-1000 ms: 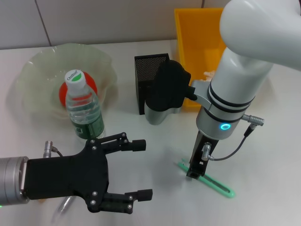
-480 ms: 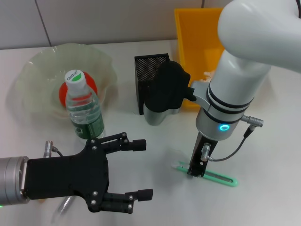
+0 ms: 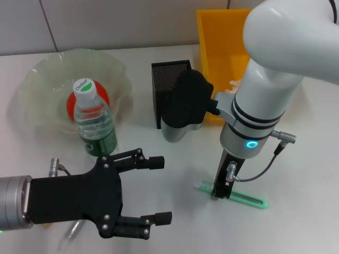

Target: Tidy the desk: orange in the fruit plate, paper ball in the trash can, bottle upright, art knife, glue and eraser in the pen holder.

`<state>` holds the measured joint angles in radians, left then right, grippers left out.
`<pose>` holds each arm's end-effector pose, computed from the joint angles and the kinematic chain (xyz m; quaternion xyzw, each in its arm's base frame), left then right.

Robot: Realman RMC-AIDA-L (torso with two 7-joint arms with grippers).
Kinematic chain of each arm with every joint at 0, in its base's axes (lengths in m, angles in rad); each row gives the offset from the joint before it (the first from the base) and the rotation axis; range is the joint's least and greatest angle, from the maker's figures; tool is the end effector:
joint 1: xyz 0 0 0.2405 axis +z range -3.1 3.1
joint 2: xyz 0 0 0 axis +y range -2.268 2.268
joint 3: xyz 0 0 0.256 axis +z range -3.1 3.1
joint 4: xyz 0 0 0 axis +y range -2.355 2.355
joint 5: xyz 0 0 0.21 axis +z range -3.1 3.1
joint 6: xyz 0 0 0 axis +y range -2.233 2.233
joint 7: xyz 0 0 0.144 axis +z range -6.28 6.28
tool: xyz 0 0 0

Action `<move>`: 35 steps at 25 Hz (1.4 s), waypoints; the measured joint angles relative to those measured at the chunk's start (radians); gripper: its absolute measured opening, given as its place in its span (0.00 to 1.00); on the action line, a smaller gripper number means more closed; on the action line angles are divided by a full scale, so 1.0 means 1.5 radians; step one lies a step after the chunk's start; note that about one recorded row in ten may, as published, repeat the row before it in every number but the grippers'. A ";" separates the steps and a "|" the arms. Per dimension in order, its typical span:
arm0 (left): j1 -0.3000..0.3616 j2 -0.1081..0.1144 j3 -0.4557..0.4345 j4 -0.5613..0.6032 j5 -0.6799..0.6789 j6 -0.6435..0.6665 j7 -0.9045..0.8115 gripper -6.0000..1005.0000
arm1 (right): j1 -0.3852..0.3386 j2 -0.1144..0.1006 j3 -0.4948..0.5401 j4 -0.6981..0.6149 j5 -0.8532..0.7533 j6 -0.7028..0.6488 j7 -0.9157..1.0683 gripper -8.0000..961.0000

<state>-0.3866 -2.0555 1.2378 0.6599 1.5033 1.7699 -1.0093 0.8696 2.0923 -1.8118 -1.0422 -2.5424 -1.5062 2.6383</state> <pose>-0.2222 0.2614 -0.0263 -0.9344 0.0051 -0.3563 0.0039 0.1458 0.3377 -0.0882 -0.9202 0.1955 -0.3310 0.0733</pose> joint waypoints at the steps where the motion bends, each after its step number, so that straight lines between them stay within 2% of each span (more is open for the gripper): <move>1: 0.000 0.000 0.000 0.000 0.000 0.000 0.000 0.86 | 0.000 0.000 0.000 -0.001 0.000 0.000 0.000 0.20; 8: 0.000 0.000 0.000 0.000 0.000 -0.001 0.000 0.86 | 0.000 -0.001 0.002 -0.011 -0.004 -0.003 0.000 0.20; 14: 0.000 0.000 -0.001 0.002 0.000 -0.001 0.000 0.86 | -0.019 -0.004 0.007 -0.058 -0.017 -0.007 0.008 0.20; 35: -0.002 -0.001 -0.001 0.005 0.000 0.004 0.000 0.86 | -0.171 -0.007 0.099 -0.327 -0.082 -0.015 0.005 0.20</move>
<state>-0.3895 -2.0574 1.2364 0.6673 1.5033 1.7753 -1.0093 0.6128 2.0814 -1.6628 -1.5331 -2.6653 -1.5280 2.6466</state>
